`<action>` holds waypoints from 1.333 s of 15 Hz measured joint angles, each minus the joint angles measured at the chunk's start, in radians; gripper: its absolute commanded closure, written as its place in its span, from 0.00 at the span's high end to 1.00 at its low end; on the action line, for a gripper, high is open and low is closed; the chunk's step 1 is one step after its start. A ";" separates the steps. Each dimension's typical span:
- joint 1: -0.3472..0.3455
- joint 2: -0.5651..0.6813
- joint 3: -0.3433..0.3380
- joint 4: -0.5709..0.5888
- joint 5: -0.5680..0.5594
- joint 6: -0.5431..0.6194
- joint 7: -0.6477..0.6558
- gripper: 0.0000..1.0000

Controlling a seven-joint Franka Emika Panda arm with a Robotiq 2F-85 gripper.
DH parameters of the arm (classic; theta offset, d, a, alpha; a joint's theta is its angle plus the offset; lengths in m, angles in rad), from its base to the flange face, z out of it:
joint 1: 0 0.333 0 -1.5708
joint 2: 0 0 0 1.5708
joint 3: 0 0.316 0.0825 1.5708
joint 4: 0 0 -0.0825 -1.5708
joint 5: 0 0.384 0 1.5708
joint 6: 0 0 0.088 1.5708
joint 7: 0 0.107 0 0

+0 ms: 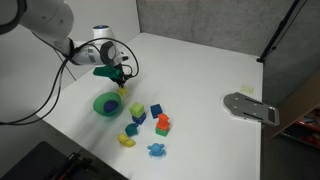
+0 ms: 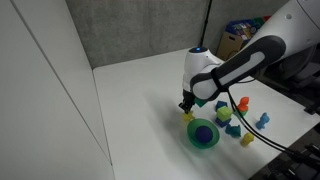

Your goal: Remove the blue block from the stack and place it on the table, pick up the yellow microbe shaped toy and put it in the green bowl

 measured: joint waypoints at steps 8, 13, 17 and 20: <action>-0.001 -0.149 0.014 -0.101 0.007 -0.042 -0.013 0.04; -0.012 -0.293 0.027 -0.223 0.028 -0.097 -0.065 0.04; -0.027 -0.393 0.036 -0.332 0.030 -0.124 -0.109 0.04; -0.032 -0.409 0.037 -0.377 0.030 -0.124 -0.136 0.04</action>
